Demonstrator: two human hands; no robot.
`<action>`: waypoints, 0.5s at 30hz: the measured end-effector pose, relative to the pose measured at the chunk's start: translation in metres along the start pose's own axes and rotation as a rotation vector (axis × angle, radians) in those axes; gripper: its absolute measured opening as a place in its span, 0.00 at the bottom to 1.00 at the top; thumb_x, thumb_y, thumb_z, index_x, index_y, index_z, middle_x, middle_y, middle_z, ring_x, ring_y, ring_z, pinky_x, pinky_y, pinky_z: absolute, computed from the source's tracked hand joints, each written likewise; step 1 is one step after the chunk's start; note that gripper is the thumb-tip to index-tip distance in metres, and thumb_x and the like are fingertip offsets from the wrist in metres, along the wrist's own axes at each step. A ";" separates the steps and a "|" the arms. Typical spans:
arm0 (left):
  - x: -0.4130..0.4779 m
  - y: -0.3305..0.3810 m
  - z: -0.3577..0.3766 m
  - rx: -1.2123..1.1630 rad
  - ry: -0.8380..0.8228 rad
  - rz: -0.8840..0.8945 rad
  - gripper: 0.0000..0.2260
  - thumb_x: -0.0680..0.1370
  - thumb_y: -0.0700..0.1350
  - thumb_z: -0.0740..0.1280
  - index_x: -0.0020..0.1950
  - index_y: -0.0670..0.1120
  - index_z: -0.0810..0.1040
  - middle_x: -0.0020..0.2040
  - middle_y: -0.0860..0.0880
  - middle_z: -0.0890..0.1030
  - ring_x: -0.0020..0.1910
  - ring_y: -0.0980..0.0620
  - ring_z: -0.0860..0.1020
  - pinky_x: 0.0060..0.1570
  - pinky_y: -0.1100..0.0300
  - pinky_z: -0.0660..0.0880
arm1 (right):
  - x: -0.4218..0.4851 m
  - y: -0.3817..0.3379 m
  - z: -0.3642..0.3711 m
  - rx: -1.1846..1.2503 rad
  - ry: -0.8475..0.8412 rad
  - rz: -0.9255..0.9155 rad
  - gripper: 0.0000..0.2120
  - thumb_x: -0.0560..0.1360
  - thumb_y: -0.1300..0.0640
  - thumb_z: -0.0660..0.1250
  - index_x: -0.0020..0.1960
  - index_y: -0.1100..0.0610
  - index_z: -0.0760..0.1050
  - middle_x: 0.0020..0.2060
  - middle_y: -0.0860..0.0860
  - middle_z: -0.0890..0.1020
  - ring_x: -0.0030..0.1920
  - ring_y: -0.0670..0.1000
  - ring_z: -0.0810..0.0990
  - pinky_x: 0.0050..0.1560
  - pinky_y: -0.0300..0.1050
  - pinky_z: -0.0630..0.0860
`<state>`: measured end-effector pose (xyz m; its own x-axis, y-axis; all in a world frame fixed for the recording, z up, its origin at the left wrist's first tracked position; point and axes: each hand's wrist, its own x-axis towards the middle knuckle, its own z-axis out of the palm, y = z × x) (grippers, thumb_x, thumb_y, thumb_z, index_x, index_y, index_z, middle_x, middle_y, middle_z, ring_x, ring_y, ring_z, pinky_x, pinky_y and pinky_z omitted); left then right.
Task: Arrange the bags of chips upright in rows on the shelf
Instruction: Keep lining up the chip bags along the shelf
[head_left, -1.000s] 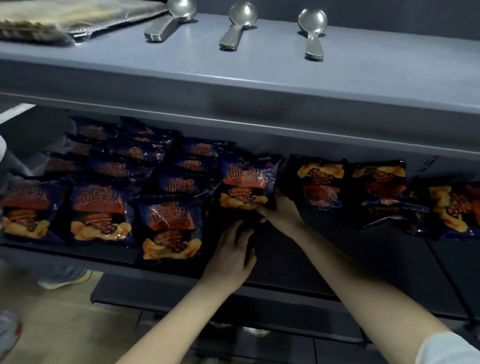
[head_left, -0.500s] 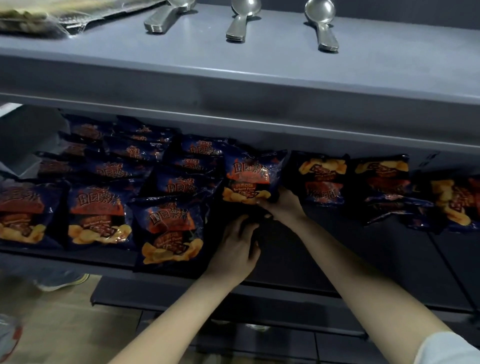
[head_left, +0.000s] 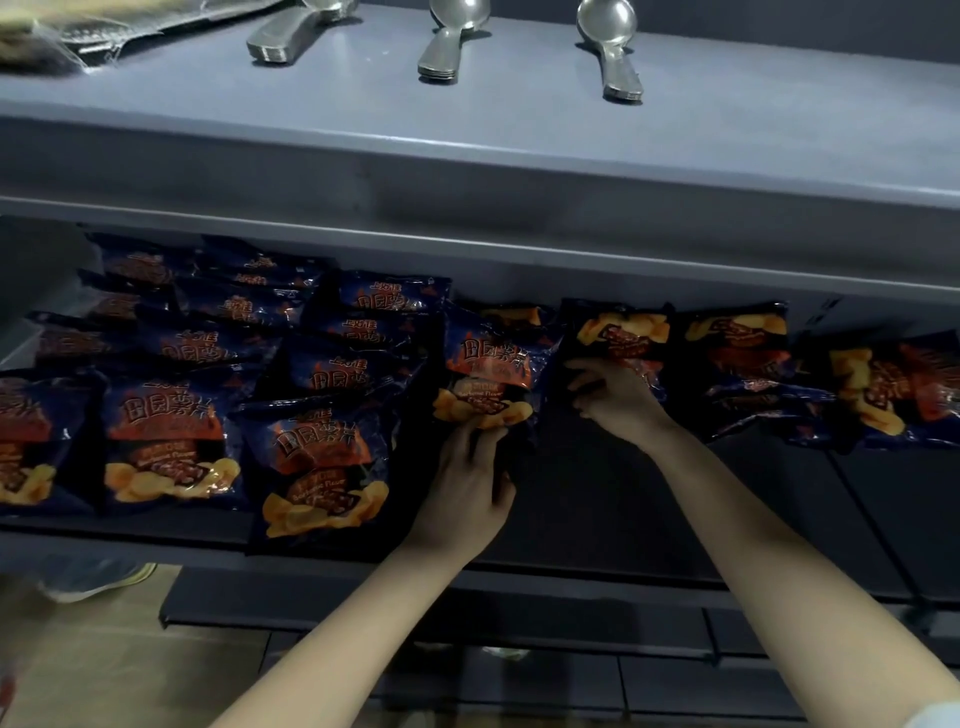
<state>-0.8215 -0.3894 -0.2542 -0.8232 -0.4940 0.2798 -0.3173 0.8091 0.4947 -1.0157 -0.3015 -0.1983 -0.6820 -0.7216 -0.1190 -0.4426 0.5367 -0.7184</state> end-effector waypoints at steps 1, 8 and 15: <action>0.000 0.000 0.001 0.002 -0.007 0.000 0.21 0.75 0.44 0.64 0.68 0.47 0.67 0.69 0.46 0.64 0.69 0.47 0.64 0.67 0.61 0.60 | 0.003 -0.002 -0.001 0.019 0.048 0.005 0.24 0.73 0.69 0.64 0.68 0.57 0.69 0.52 0.53 0.79 0.53 0.53 0.79 0.55 0.50 0.78; 0.002 -0.003 -0.002 -0.016 -0.031 -0.008 0.21 0.76 0.44 0.63 0.68 0.46 0.68 0.67 0.46 0.67 0.67 0.48 0.67 0.66 0.60 0.63 | 0.019 -0.019 0.022 -0.094 0.054 0.038 0.15 0.73 0.61 0.67 0.59 0.61 0.76 0.51 0.56 0.81 0.54 0.55 0.78 0.46 0.40 0.70; 0.006 -0.007 -0.005 -0.051 -0.013 -0.017 0.23 0.75 0.43 0.65 0.70 0.46 0.65 0.66 0.47 0.69 0.67 0.49 0.67 0.65 0.60 0.66 | 0.025 -0.017 0.030 -0.033 0.090 0.130 0.05 0.75 0.65 0.64 0.40 0.59 0.73 0.30 0.52 0.77 0.21 0.40 0.75 0.21 0.27 0.66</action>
<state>-0.8218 -0.3993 -0.2516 -0.8241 -0.5032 0.2600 -0.3074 0.7829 0.5409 -1.0077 -0.3415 -0.2095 -0.7835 -0.6040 -0.1460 -0.3655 0.6380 -0.6778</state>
